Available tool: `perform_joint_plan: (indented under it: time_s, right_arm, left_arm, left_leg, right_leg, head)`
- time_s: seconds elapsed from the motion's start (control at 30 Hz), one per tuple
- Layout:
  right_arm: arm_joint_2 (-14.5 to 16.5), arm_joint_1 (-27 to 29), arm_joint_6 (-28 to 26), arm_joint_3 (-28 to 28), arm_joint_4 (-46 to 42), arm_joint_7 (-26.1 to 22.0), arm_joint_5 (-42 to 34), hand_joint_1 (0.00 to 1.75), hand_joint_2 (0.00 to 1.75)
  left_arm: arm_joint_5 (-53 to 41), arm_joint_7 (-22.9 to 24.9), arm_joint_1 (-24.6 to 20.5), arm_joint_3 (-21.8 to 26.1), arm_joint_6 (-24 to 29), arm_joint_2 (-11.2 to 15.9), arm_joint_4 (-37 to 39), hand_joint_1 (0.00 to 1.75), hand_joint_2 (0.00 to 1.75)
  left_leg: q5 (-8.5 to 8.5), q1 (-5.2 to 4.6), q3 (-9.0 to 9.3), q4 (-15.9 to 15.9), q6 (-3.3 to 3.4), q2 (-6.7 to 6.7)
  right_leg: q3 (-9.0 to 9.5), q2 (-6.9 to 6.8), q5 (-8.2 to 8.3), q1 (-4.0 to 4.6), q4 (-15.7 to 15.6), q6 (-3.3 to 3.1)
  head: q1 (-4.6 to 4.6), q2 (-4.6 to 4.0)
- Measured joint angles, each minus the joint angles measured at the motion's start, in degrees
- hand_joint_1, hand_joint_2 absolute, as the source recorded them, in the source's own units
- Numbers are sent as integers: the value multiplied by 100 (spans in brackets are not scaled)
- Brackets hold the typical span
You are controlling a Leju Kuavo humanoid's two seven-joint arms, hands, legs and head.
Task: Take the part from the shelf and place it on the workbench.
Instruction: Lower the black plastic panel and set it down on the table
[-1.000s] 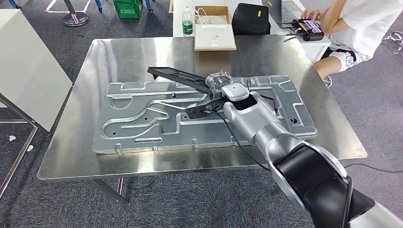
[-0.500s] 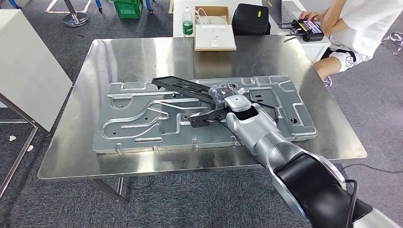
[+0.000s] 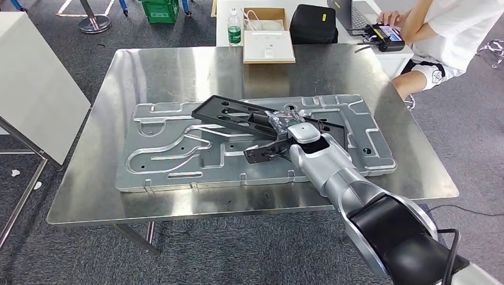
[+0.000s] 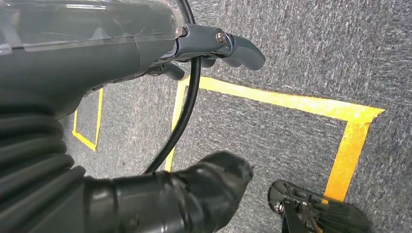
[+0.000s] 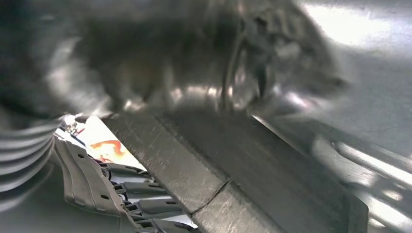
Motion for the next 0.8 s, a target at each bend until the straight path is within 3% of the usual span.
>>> perform_joint_plan:
  time_s: [0.3,0.5,0.57,0.67,0.7,0.73,0.77,0.8]
  right_arm:
    - [-10,1,12,-21,0,0,36,0,0]
    - [-18,3,13,-22,1,-16,61,0,0]
    - [-42,4,14,-24,2,-34,72,0,0]
    - [-78,38,36,-25,14,-59,86,0,0]
    - [-87,60,46,-25,24,-63,91,0,0]
    - [-96,78,55,-25,34,-66,96,0,0]
    - [-99,87,57,-25,42,-65,99,0,0]
    - [-102,84,59,-25,46,-65,104,0,0]
  left_arm:
    - [0,1,-1,7,-11,5,0,0,0]
    - [2,13,2,15,-17,20,0,0,0]
    - [2,21,-2,17,-20,20,0,0,0]
    - [2,30,-11,24,-22,20,0,0,0]
    - [2,32,-13,29,-23,20,0,0,0]
    - [2,33,-13,36,-24,20,0,0,0]
    - [2,34,-12,45,-25,20,0,0,0]
    - [2,35,-10,55,-25,20,0,0,0]
  left_leg:
    - [-15,-37,-3,13,24,0]
    - [5,-51,11,2,140,-1]
    - [70,-20,36,-77,203,4]
    - [115,-19,3,-102,249,1]
    - [126,-24,-19,-93,252,-10]
    - [139,-28,-45,-79,248,-23]
    - [151,-28,-71,-62,238,-38]
    - [163,-28,-97,-44,222,-52]
  right_leg:
    - [4,-1,6,-39,-5,33]
    - [47,2,3,-77,-19,135]
    - [-15,64,-210,-83,187,147]
    - [-403,162,-837,-75,1205,148]
    - [-496,172,-933,-73,1476,149]
    - [-499,177,-915,-73,1551,143]
    - [-389,178,-793,-73,1390,130]
    - [-178,183,-618,-72,1036,106]
  head:
    - [-1,0]
    - [0,0]
    - [2,0]
    - [2,0]
    - [2,0]
    - [2,0]
    - [2,0]
    - [2,0]
